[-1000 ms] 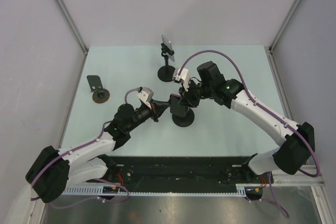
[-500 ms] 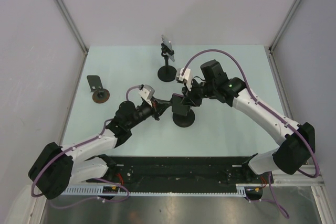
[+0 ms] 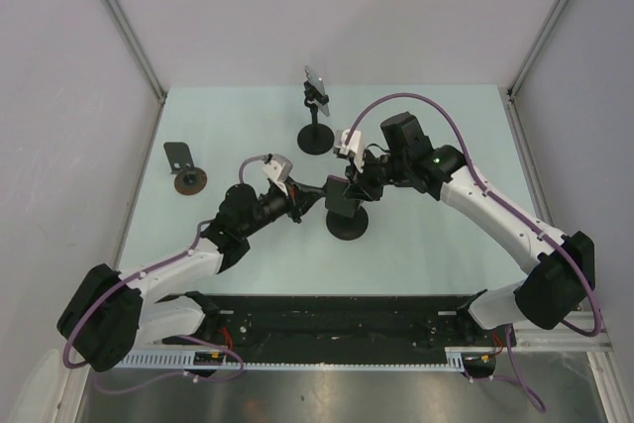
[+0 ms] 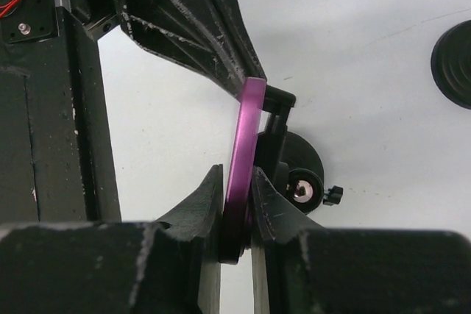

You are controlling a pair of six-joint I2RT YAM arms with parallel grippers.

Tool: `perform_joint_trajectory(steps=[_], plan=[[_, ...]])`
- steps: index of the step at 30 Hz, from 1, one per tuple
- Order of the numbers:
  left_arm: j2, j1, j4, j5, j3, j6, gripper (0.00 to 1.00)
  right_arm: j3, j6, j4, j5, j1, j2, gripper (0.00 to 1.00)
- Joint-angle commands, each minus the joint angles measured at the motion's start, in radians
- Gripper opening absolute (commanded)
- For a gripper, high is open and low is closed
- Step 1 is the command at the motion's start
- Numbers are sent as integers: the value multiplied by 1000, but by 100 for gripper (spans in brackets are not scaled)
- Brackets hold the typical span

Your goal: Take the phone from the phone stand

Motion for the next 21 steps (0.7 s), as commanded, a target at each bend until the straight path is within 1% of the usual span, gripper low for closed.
perform_joint_trajectory(steps=[1, 6, 10, 11, 13, 14, 15, 17, 18, 19, 20, 21], plan=[[64, 127, -130, -320, 38, 36, 0, 11, 5, -342, -283, 35, -75, 0], [95, 130, -168, -300, 67, 36, 0, 12, -8, -359, -313, 43, -80, 0], [72, 130, -191, -275, 73, 35, 0, 12, 11, -345, -278, 45, -83, 0], [63, 130, -191, -248, 73, 33, 0, 12, 20, -328, -277, 46, -81, 0], [17, 130, -192, -234, 73, 35, 5, 12, 35, -308, -271, 52, -86, 0], [-5, 130, -194, -220, 73, 38, 9, 12, 55, -284, -266, 55, -89, 0], [-26, 130, -196, -212, 72, 47, 19, 12, 66, -273, -261, 55, -89, 0], [-93, 131, -206, -177, 75, 59, 33, 11, 94, -239, -251, 57, -94, 0], [-114, 130, -214, -165, 79, 71, 45, 18, 103, -228, -247, 58, -95, 0], [-137, 130, -223, -154, 84, 75, 51, 22, 114, -218, -234, 60, -97, 0], [-176, 130, -243, -140, 95, 81, 60, 29, 123, -204, -231, 58, -101, 0], [-200, 130, -252, -107, 102, 93, 65, 44, 137, -198, -226, 58, -101, 0]])
